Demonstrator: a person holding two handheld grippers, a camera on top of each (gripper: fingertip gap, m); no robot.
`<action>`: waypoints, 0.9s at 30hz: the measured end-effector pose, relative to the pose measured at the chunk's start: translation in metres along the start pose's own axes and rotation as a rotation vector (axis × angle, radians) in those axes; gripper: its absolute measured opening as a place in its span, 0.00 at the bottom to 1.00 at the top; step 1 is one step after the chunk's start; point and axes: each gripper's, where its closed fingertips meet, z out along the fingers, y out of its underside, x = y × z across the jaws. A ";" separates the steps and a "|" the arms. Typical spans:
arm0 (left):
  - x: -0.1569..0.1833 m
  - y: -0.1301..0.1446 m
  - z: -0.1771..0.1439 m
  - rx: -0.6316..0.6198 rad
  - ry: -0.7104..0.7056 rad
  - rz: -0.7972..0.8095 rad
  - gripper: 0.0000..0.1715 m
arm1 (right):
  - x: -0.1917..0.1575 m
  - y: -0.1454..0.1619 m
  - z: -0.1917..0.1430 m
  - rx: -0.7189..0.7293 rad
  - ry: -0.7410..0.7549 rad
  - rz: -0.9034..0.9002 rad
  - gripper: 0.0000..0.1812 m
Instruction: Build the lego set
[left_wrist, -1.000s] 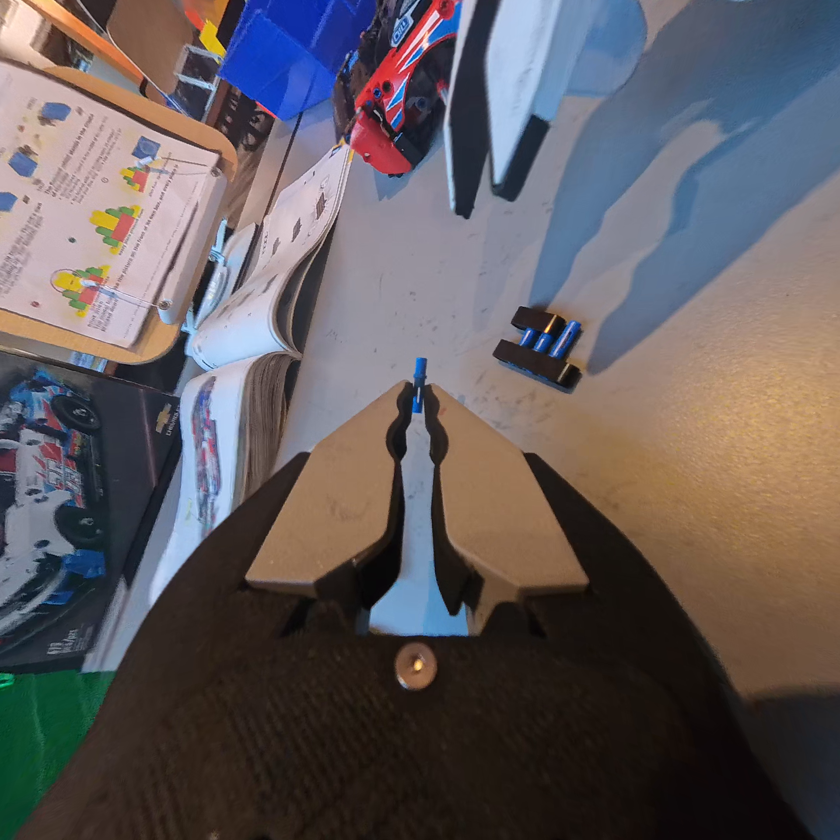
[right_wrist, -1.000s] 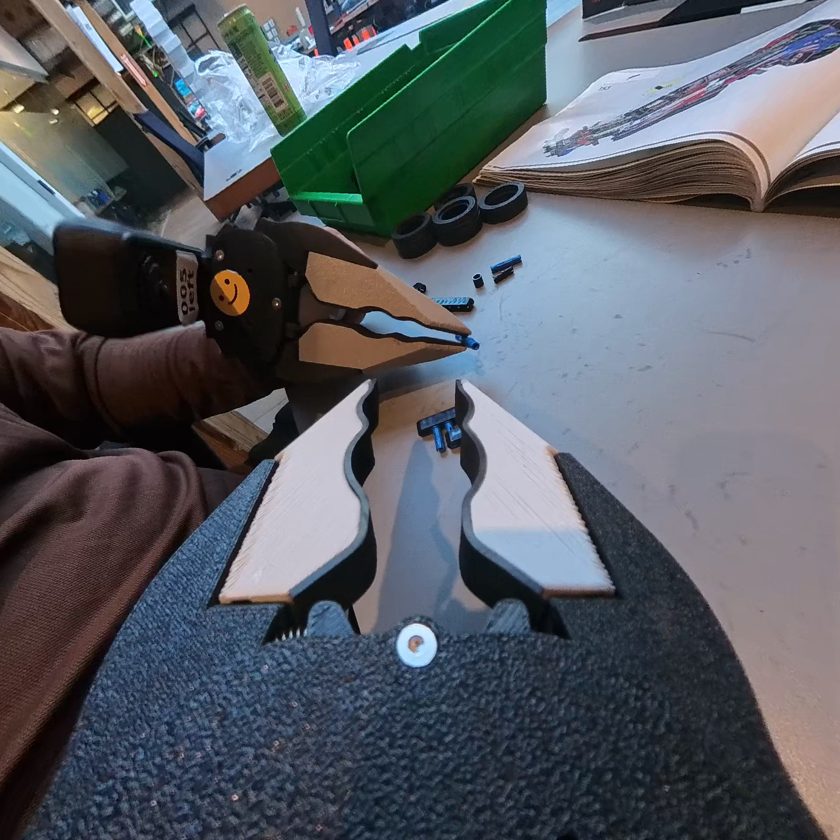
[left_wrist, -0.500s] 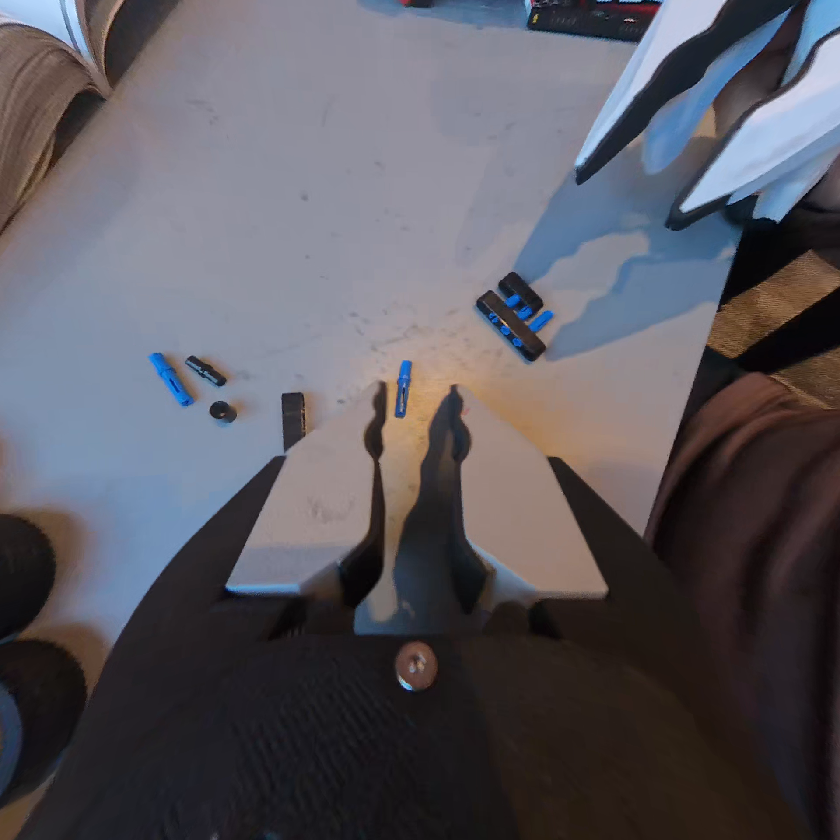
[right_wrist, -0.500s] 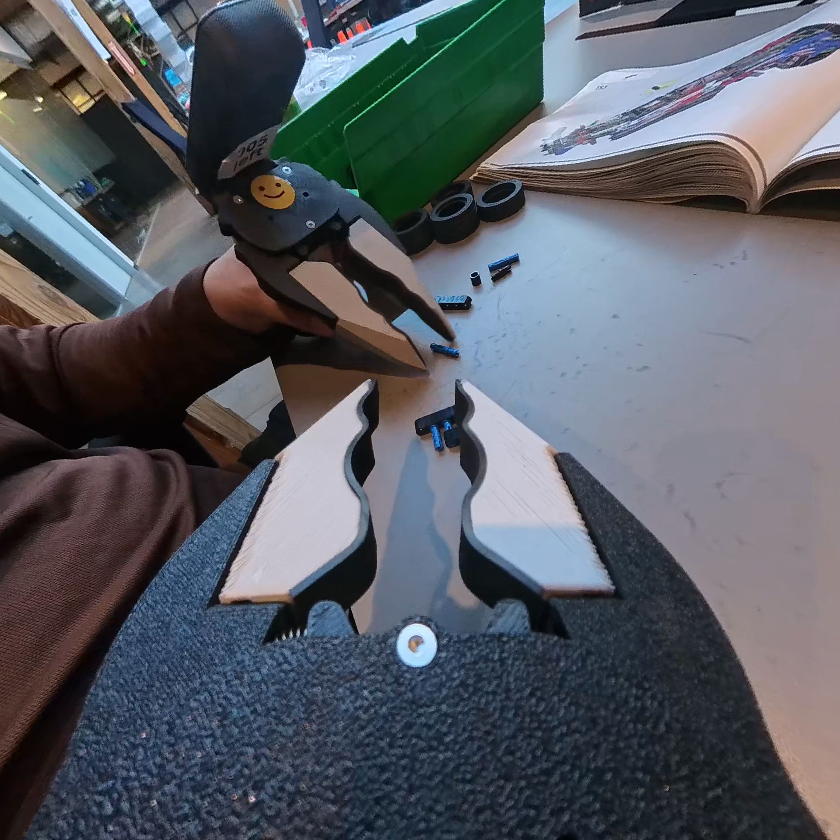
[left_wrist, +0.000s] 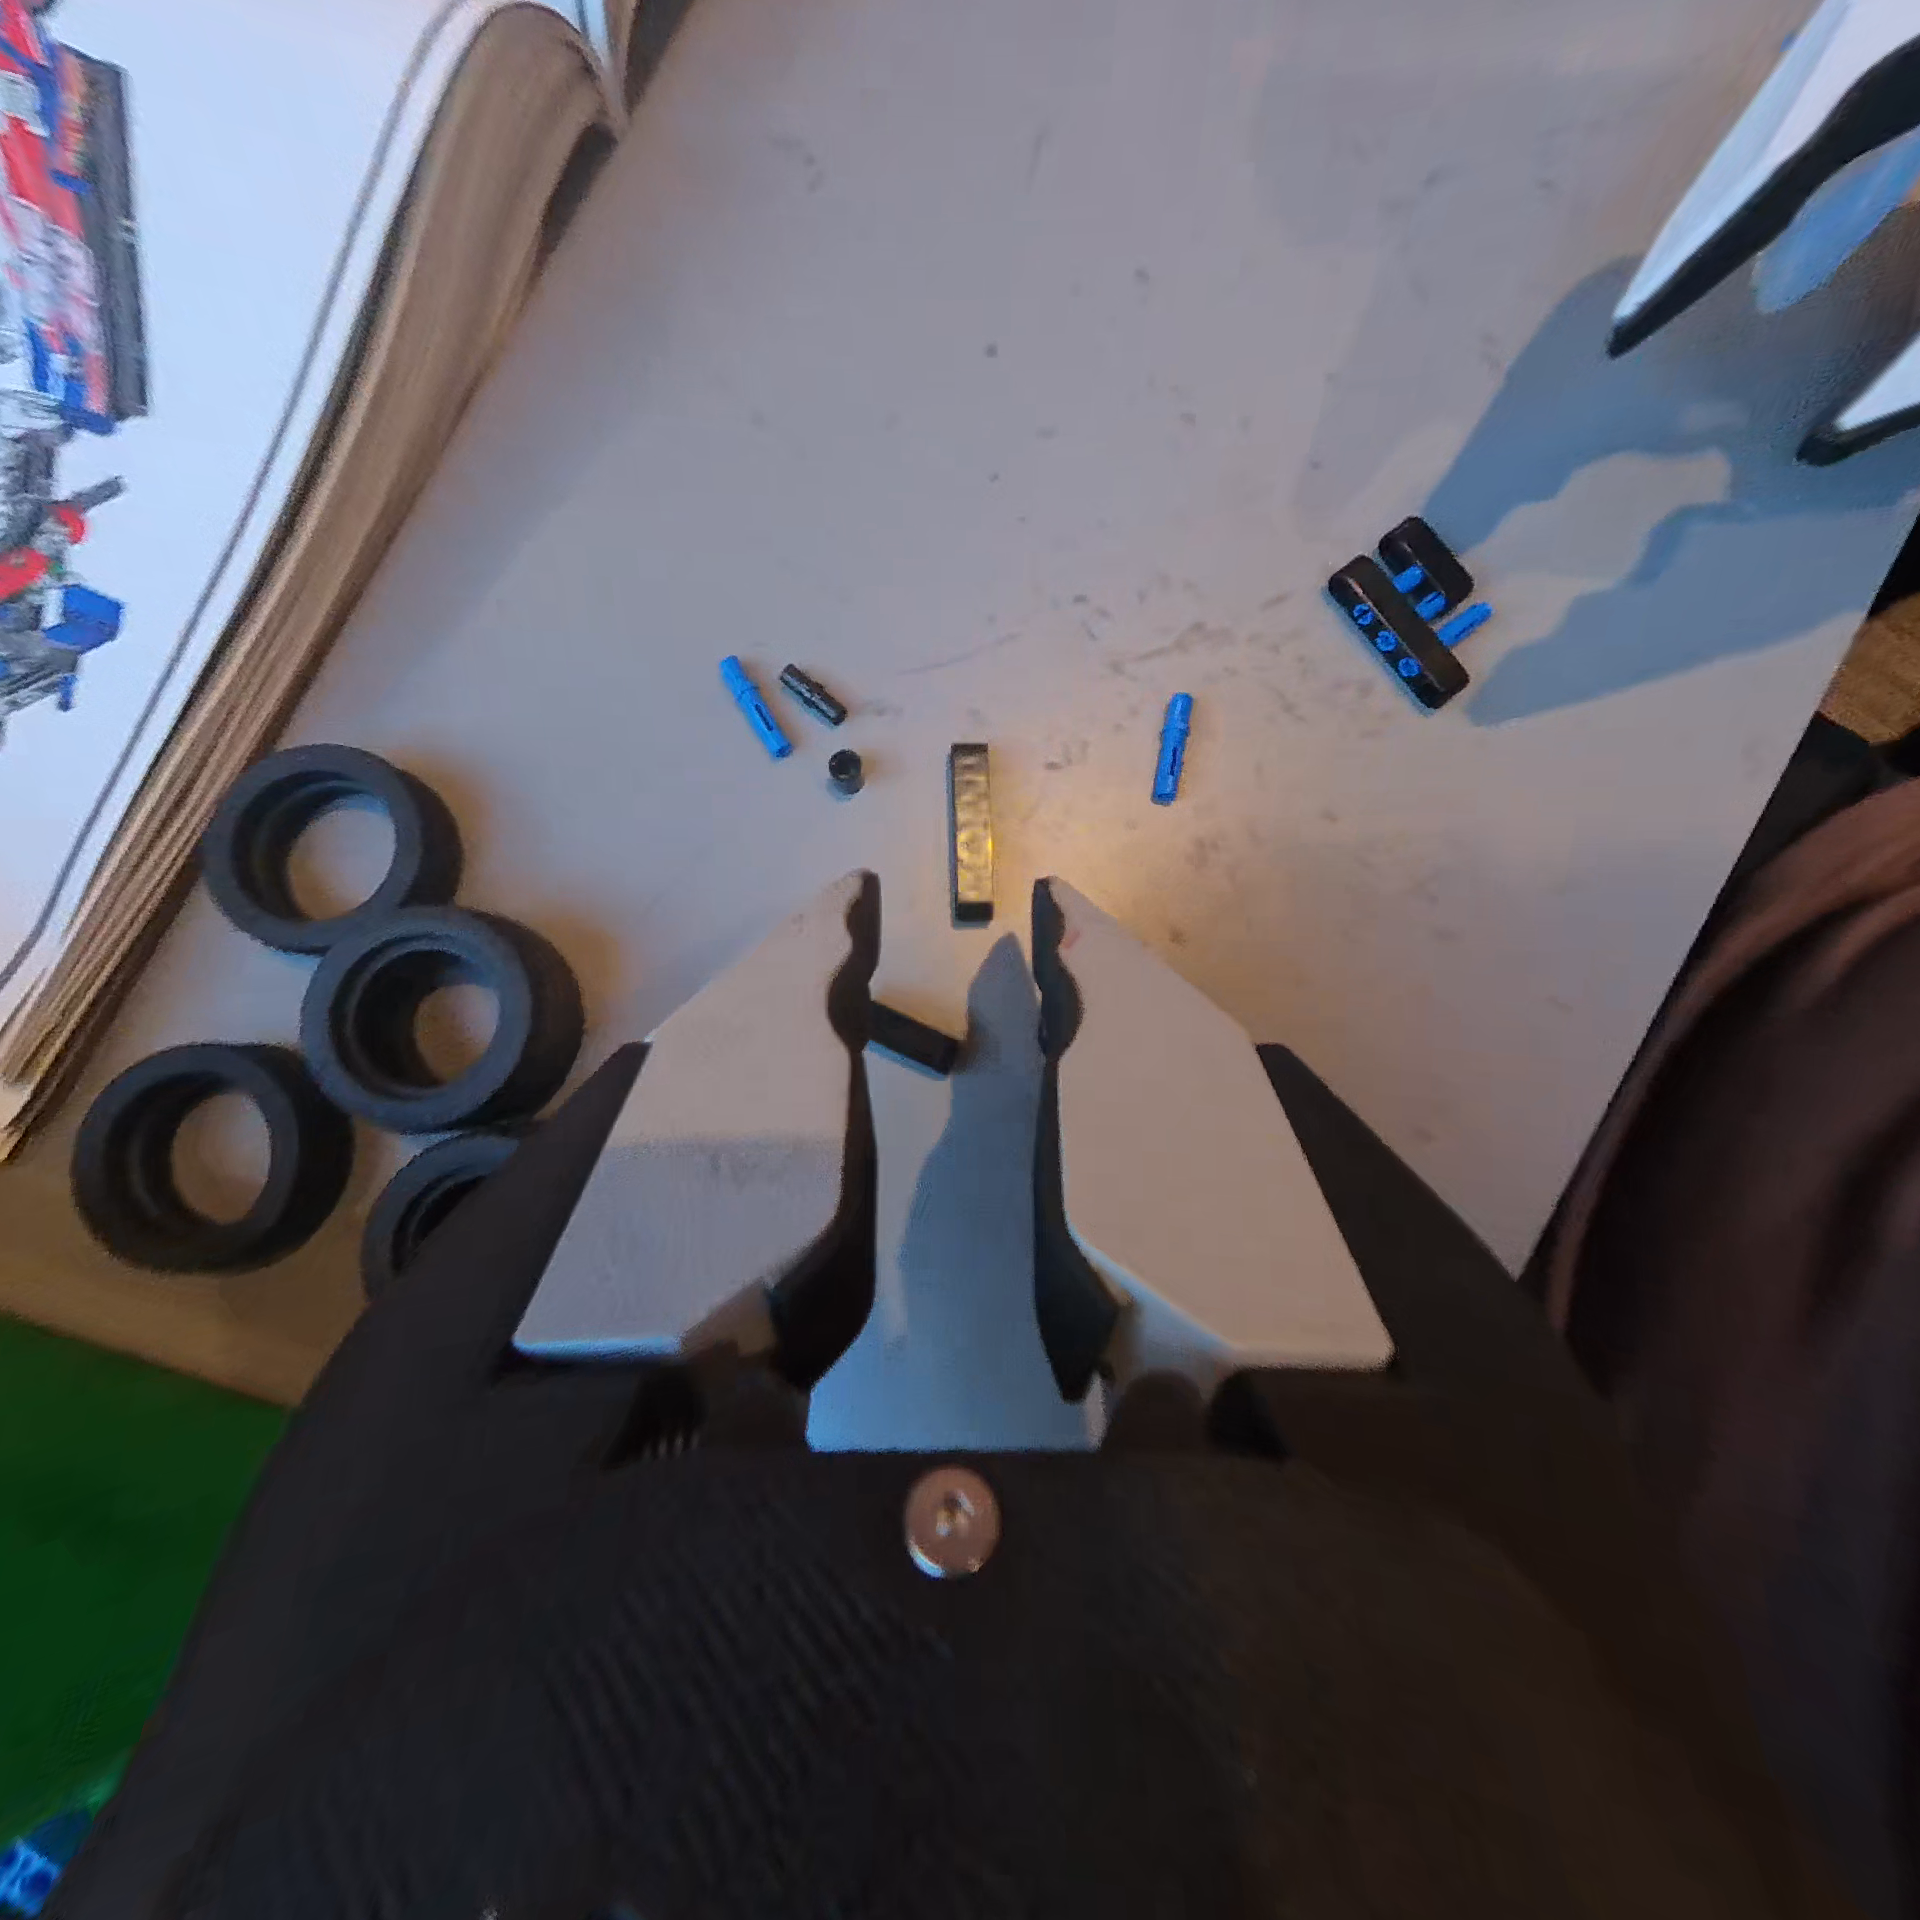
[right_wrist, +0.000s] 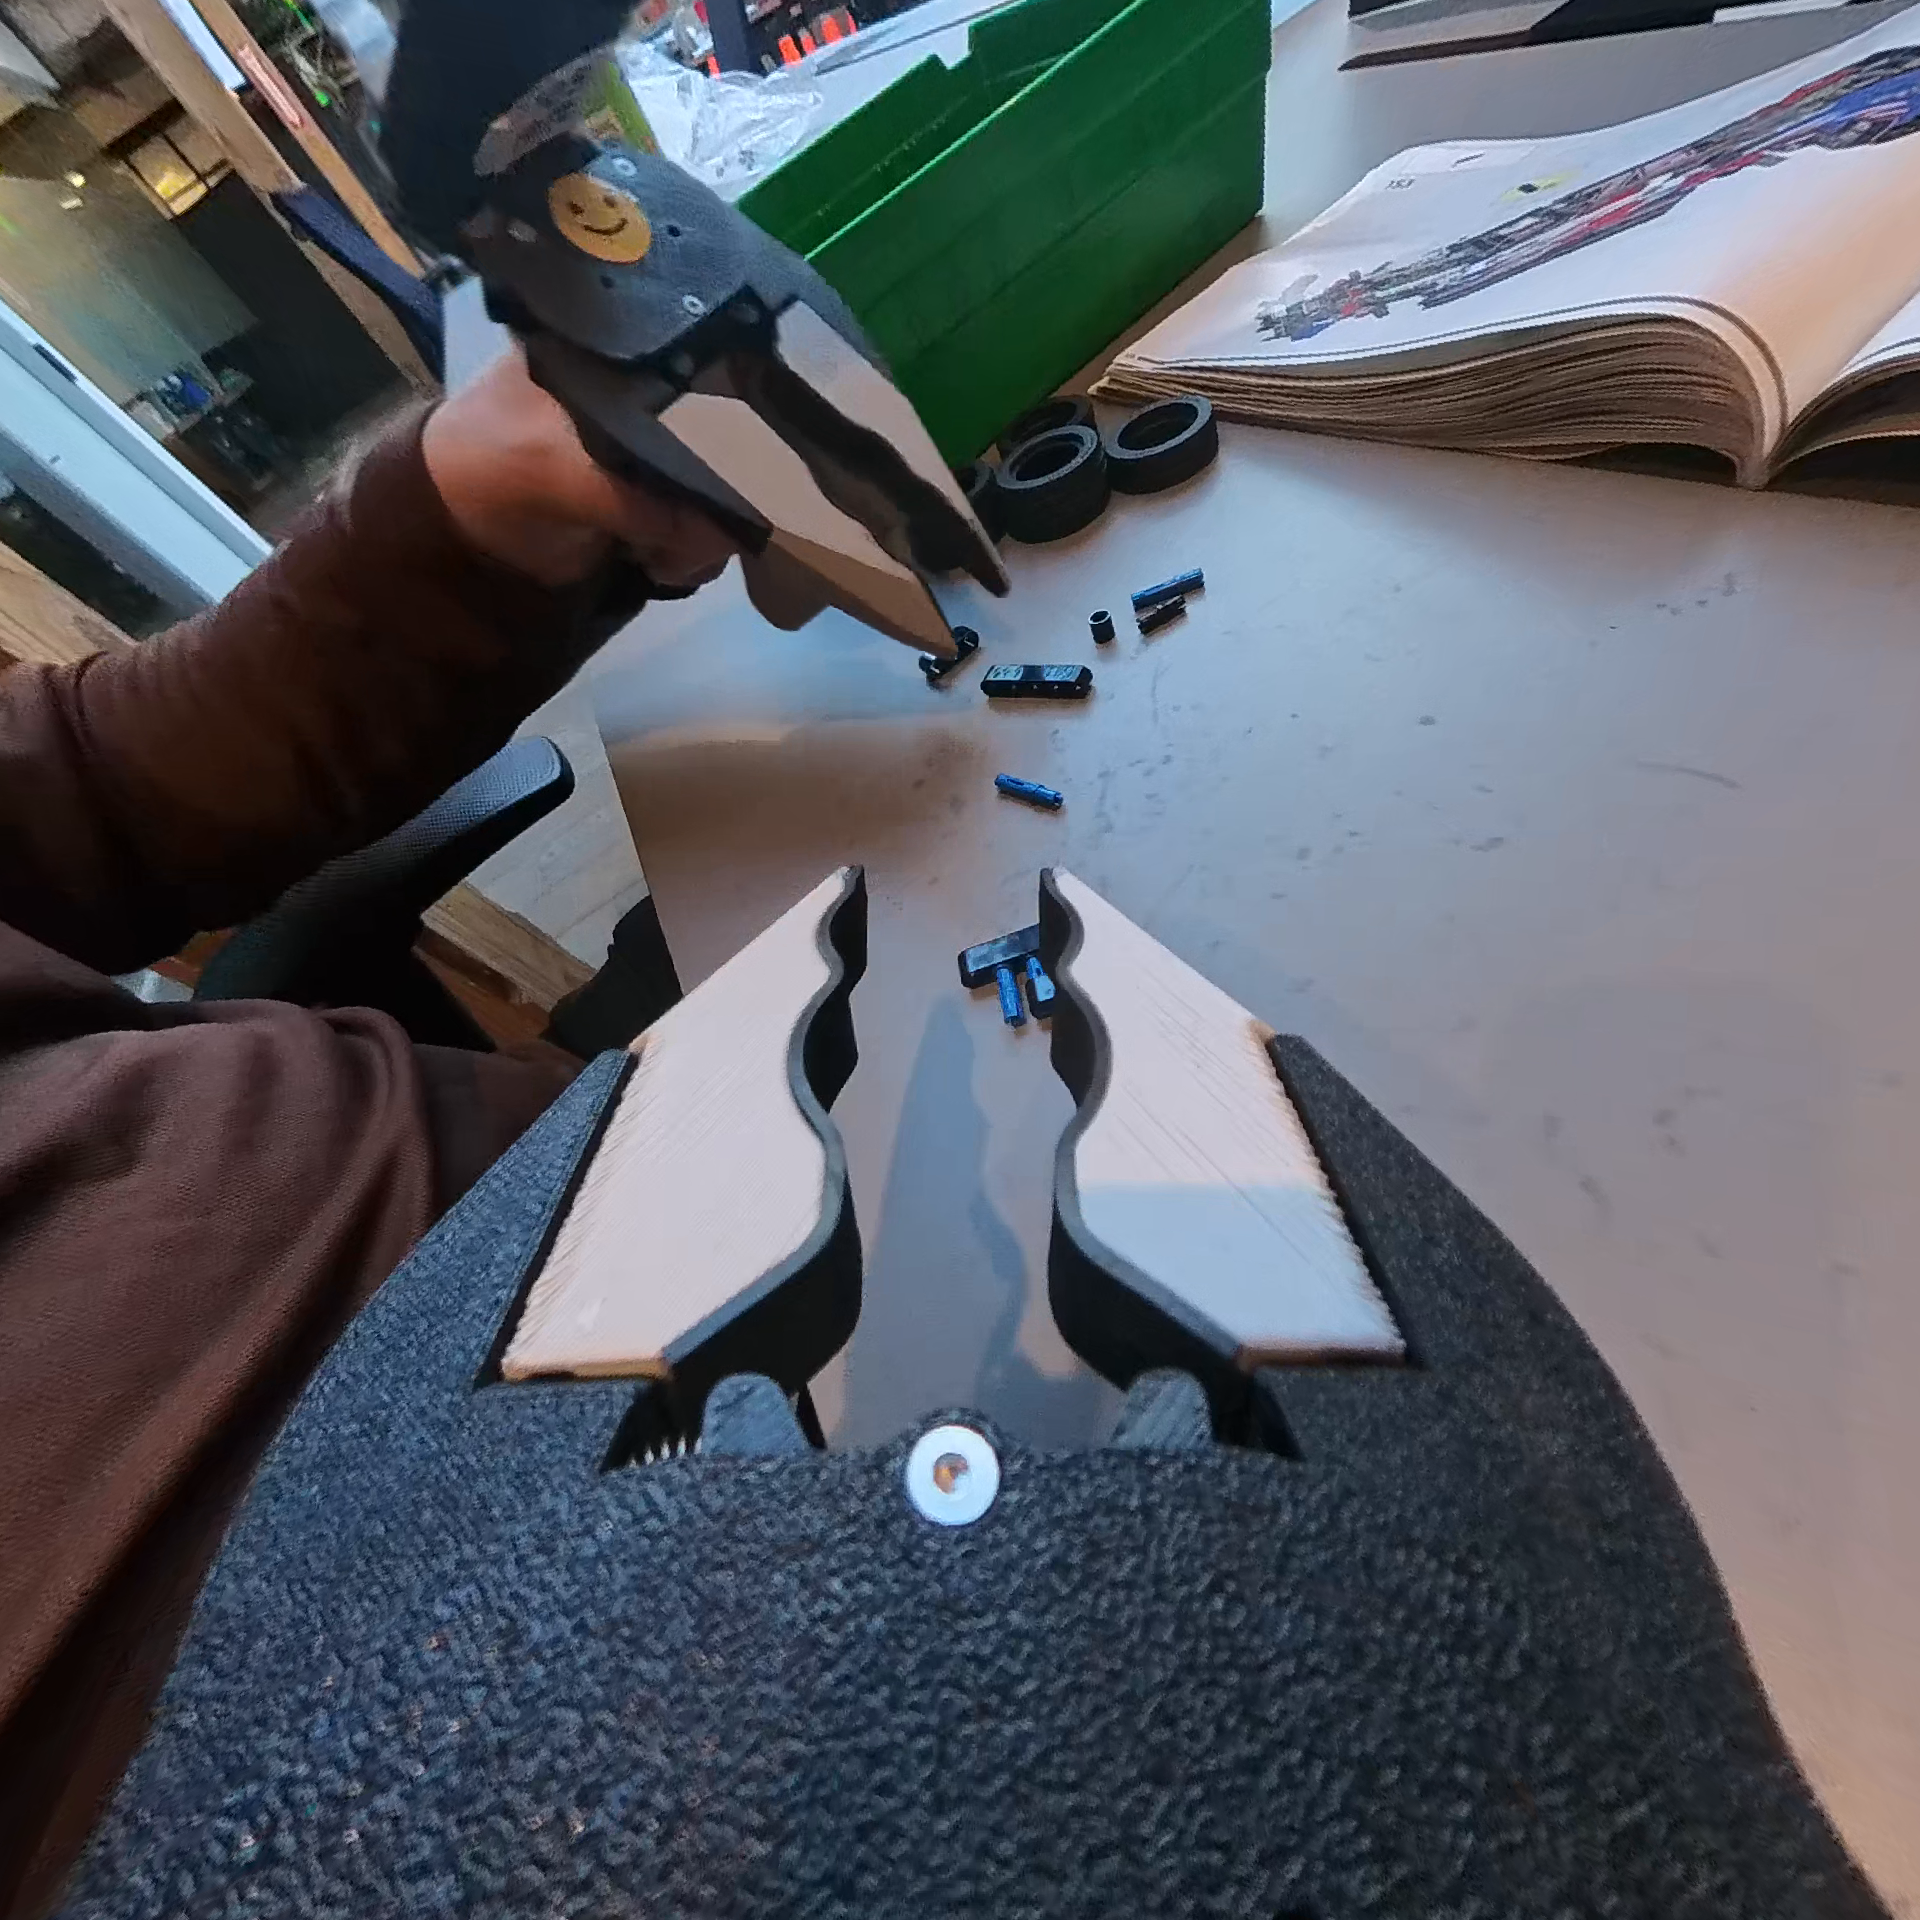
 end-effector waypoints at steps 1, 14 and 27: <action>0.000 0.001 0.003 -0.018 0.016 0.001 0.15 | -0.001 0.000 0.000 0.002 0.000 -0.001 0.18; -0.009 0.031 -0.007 -0.158 0.024 -0.096 0.20 | -0.003 0.002 0.000 -0.007 -0.016 0.005 0.18; 0.027 0.015 -0.004 -0.010 0.084 -0.096 0.05 | -0.013 0.003 -0.001 -0.016 -0.009 -0.084 0.18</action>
